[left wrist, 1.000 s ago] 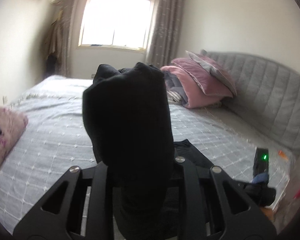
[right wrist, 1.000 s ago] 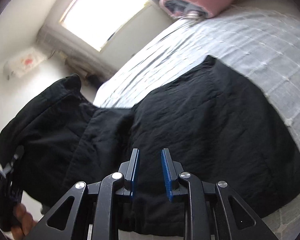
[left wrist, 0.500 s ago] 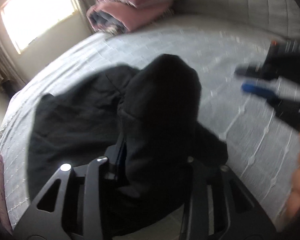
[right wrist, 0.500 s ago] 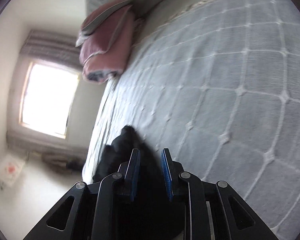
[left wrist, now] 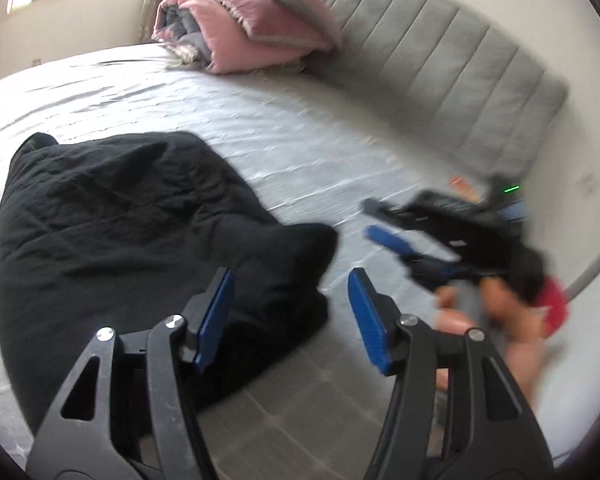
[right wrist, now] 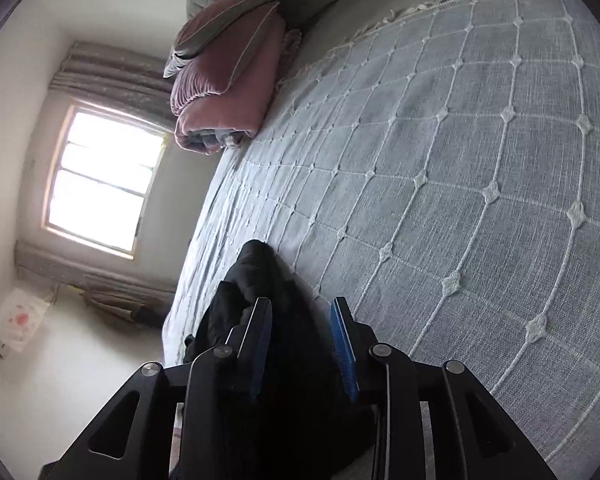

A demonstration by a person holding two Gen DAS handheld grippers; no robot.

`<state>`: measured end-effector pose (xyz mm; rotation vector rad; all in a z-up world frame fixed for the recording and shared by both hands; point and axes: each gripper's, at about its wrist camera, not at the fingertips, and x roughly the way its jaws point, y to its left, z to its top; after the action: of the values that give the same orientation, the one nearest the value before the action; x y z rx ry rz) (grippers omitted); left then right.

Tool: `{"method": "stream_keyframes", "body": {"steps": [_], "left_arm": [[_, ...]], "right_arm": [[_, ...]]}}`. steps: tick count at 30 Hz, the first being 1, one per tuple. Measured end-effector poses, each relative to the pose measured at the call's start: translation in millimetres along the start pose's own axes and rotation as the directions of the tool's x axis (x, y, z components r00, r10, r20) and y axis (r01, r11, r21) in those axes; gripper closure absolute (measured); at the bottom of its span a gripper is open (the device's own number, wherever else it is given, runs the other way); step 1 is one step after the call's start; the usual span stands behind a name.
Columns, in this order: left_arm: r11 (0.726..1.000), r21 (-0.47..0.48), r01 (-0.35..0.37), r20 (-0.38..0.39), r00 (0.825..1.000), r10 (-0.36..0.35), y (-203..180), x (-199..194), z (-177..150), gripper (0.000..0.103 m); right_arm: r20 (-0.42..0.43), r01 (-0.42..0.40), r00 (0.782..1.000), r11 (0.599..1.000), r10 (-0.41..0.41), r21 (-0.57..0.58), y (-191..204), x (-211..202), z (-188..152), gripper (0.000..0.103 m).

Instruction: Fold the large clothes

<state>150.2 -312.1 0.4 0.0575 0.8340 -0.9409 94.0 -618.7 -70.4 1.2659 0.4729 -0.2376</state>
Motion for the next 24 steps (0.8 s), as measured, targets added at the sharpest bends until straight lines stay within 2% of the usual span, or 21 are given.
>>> {"method": "stream_keyframes", "body": {"steps": [3, 6, 8, 9, 11, 12, 13, 14, 15, 16, 18, 21, 24], "left_arm": [[0.999, -0.051, -0.004, 0.048, 0.999, 0.006, 18, -38, -10, 0.042], [0.987, -0.140, -0.081, 0.057, 0.994, 0.089, 55, -61, -20, 0.042], [0.972, -0.202, -0.119, 0.067, 0.989, 0.135, 81, -67, -25, 0.042], [0.965, -0.235, -0.117, 0.068, 0.988, 0.136, 91, -69, -28, 0.043], [0.954, -0.283, -0.098, 0.077, 0.989, 0.125, 108, -67, -33, 0.045], [0.948, -0.302, -0.100, 0.080, 0.988, 0.130, 114, -65, -35, 0.049], [0.944, -0.313, -0.107, 0.075, 0.988, 0.137, 118, -61, -36, 0.058], [0.941, -0.318, -0.116, 0.063, 0.988, 0.142, 122, -55, -38, 0.064], [0.940, -0.316, -0.125, 0.049, 0.988, 0.148, 122, -51, -40, 0.075], [0.939, -0.315, -0.138, 0.036, 0.987, 0.157, 124, -47, -42, 0.081], [0.935, -0.322, -0.145, 0.036, 0.986, 0.166, 127, -44, -48, 0.088], [0.932, -0.340, -0.128, 0.038, 0.988, 0.150, 130, -40, -49, 0.092], [0.924, -0.353, -0.147, -0.018, 0.989, 0.150, 131, -26, -56, 0.099]], "right_arm": [[0.028, -0.019, 0.999, 0.994, 0.022, -0.107, 22, -10, -4, 0.069], [0.016, -0.078, 0.996, 0.954, 0.086, -0.289, 61, -12, -18, 0.069], [-0.035, -0.140, 0.990, 0.887, 0.139, -0.441, 95, -13, -39, 0.069], [-0.079, -0.183, 0.983, 0.835, 0.166, -0.518, 113, -12, -53, 0.069], [-0.133, -0.204, 0.979, 0.754, 0.155, -0.624, 137, -8, -80, 0.069], [-0.145, -0.183, 0.983, 0.716, 0.114, -0.674, 146, -3, -94, 0.069], [-0.144, -0.144, 0.988, 0.693, 0.058, -0.706, 149, 4, -104, 0.069], [-0.136, -0.104, 0.991, 0.683, 0.007, -0.723, 149, 10, -109, 0.069], [-0.120, -0.056, 0.992, 0.675, -0.048, -0.736, 147, 17, -112, 0.069], [-0.092, 0.015, 0.987, 0.653, -0.129, -0.757, 141, 24, -114, 0.069], [-0.087, 0.070, 0.971, 0.614, -0.221, -0.787, 130, 34, -114, 0.072], [-0.142, 0.087, 0.941, 0.625, -0.307, -0.776, 102, 45, -108, 0.076], [-0.136, 0.137, 0.902, 0.571, -0.409, -0.809, 89, 67, -117, 0.077]]}}
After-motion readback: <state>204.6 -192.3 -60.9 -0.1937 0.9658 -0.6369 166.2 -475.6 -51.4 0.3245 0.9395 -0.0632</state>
